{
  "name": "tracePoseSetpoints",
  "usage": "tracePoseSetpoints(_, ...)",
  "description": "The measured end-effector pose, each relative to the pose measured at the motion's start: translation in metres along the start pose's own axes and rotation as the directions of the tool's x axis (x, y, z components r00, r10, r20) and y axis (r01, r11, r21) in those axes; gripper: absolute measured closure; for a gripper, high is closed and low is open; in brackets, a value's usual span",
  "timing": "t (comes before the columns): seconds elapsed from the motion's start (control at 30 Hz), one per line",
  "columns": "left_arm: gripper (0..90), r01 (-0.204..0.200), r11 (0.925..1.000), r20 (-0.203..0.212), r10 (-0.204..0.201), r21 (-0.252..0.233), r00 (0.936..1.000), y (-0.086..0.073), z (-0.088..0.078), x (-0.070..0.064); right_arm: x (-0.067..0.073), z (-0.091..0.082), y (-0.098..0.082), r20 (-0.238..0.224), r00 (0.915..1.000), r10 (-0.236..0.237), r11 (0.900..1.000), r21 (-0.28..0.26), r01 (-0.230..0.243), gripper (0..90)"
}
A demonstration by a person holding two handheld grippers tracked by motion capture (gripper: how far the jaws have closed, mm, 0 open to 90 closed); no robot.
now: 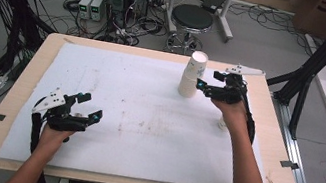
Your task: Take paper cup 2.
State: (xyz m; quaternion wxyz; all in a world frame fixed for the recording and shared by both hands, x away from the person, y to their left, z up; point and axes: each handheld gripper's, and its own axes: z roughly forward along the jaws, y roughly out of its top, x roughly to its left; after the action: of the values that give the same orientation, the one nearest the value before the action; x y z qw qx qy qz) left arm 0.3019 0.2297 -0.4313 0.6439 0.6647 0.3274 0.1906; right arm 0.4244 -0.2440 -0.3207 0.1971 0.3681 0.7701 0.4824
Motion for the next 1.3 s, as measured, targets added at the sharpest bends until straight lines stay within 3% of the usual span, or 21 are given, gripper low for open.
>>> tracePoseSetpoints(0.37,15.3,0.006,1.0000,0.005,-0.006,-0.001,1.0000,0.000,0.000,0.001,-0.025,0.033,0.029,0.056,0.9982,0.023,0.998,0.059,-0.026,20.8)
tracePoseSetpoints(0.63,15.4,0.009,0.9999,0.006,-0.009,-0.005,0.9999,0.000,-0.001,0.001,-0.033,0.057,0.041,0.080,0.9965,0.025,0.995,0.094,-0.033,20.8)
tracePoseSetpoints(0.73,15.4,0.012,0.9999,0.003,-0.012,-0.007,0.9999,0.000,-0.001,0.002,-0.033,0.064,0.041,0.095,0.9954,0.016,0.993,0.115,-0.027,20.8)
tracePoseSetpoints(1.1,15.4,0.022,0.9997,0.001,-0.022,-0.014,0.9998,0.000,-0.002,0.003,-0.036,0.086,0.036,0.082,0.9963,0.025,0.993,0.114,-0.035,21.5)
tracePoseSetpoints(1.3,15.4,0.020,0.9997,0.001,-0.020,-0.011,0.9998,0.000,-0.002,0.004,-0.035,0.089,0.036,0.085,0.9964,0.004,0.995,0.097,-0.012,31.1)
